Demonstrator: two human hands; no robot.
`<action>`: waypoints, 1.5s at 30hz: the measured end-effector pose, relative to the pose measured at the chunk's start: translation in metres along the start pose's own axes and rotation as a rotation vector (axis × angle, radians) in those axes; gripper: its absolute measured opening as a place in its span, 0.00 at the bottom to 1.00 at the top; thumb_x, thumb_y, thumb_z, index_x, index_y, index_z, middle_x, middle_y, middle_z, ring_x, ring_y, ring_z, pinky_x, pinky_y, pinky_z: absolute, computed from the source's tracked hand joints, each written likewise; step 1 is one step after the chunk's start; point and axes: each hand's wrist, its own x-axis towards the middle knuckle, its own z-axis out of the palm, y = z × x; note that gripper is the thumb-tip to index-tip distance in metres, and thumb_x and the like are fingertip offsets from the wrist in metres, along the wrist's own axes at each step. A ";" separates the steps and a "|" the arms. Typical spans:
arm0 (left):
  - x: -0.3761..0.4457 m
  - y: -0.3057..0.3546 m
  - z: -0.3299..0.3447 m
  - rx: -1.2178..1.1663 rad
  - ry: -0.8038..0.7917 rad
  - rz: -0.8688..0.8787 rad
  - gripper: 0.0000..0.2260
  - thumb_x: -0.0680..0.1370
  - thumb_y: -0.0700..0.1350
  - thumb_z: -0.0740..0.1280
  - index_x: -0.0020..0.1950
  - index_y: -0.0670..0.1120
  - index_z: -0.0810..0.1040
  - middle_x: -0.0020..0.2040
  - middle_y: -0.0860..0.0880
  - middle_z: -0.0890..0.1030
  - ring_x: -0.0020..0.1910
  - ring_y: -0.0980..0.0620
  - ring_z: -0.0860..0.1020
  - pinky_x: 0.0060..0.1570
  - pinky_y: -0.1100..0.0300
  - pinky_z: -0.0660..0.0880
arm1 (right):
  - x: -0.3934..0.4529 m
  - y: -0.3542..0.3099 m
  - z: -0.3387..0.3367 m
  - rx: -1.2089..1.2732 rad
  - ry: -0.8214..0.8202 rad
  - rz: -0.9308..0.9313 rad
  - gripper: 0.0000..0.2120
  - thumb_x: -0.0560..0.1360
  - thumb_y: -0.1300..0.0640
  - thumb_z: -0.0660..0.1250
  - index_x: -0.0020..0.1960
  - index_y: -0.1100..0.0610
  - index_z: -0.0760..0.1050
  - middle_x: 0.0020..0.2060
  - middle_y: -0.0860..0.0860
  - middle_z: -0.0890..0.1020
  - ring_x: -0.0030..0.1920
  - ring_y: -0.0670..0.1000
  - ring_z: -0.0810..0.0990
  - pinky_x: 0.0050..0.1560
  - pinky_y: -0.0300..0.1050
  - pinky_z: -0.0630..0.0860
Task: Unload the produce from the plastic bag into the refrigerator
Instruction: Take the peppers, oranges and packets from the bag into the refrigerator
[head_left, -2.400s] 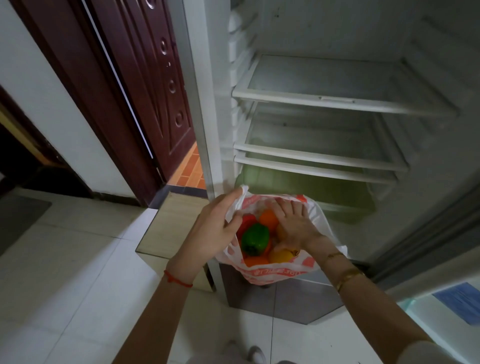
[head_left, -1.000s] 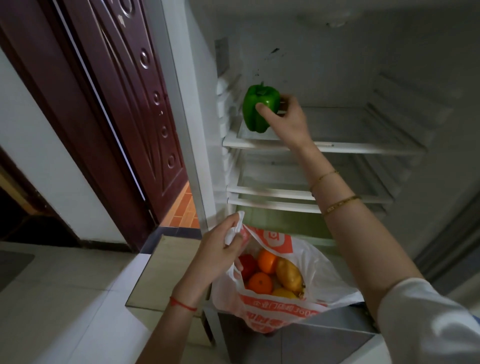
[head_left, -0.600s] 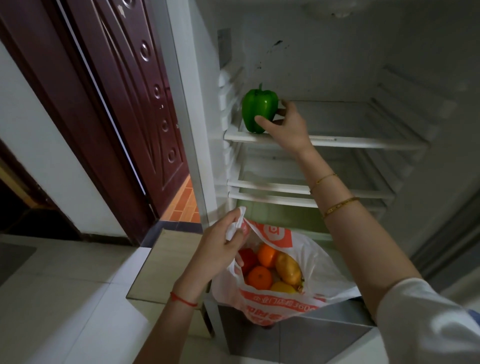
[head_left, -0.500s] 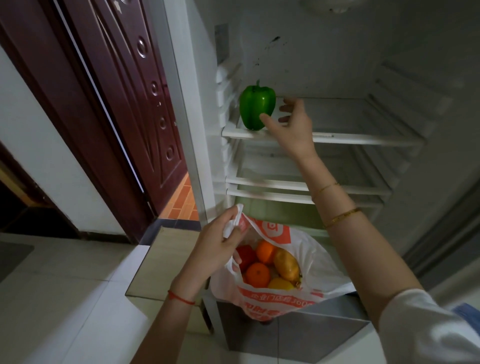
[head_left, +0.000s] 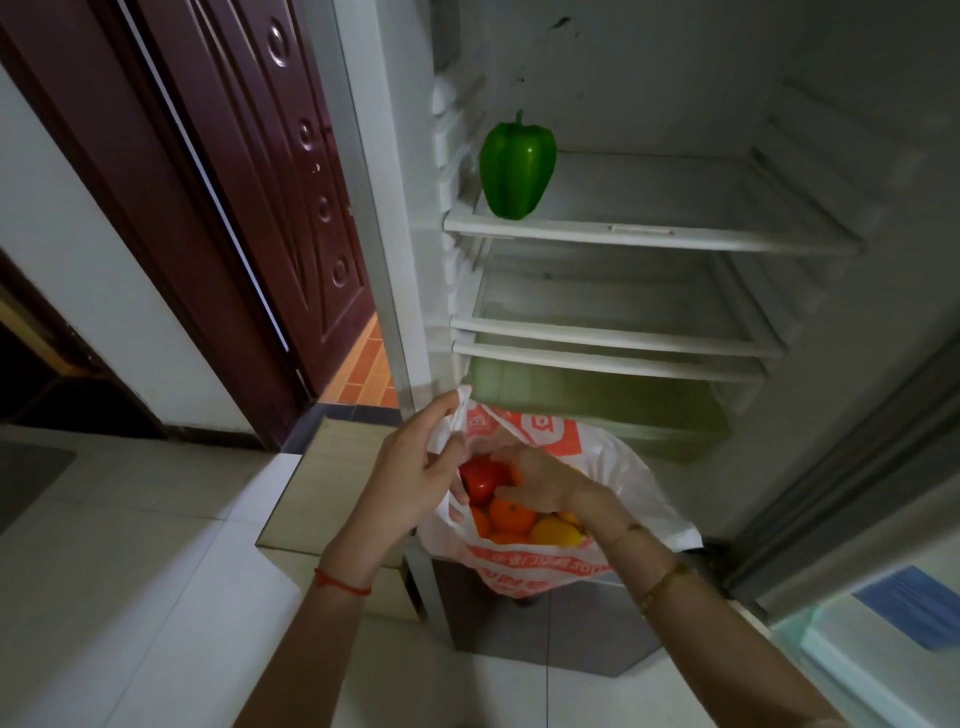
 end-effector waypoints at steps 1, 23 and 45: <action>-0.002 0.003 0.000 -0.010 -0.009 0.001 0.20 0.81 0.43 0.62 0.73 0.54 0.67 0.49 0.45 0.83 0.30 0.51 0.83 0.38 0.56 0.82 | 0.009 0.005 0.013 -0.043 0.021 0.031 0.29 0.75 0.54 0.67 0.74 0.46 0.63 0.71 0.45 0.68 0.70 0.50 0.69 0.71 0.46 0.66; 0.016 -0.006 0.002 0.005 -0.007 0.002 0.20 0.81 0.43 0.62 0.73 0.54 0.66 0.65 0.51 0.77 0.36 0.51 0.84 0.37 0.57 0.82 | 0.059 0.030 0.052 -0.200 0.209 -0.060 0.37 0.70 0.49 0.72 0.73 0.44 0.56 0.68 0.51 0.70 0.60 0.53 0.78 0.56 0.48 0.80; 0.045 0.020 0.008 -0.069 -0.052 -0.034 0.21 0.82 0.43 0.61 0.74 0.54 0.64 0.64 0.61 0.70 0.34 0.45 0.85 0.40 0.47 0.82 | -0.049 -0.051 -0.199 0.680 1.123 -0.218 0.21 0.73 0.55 0.74 0.63 0.57 0.73 0.56 0.50 0.80 0.51 0.42 0.80 0.49 0.32 0.76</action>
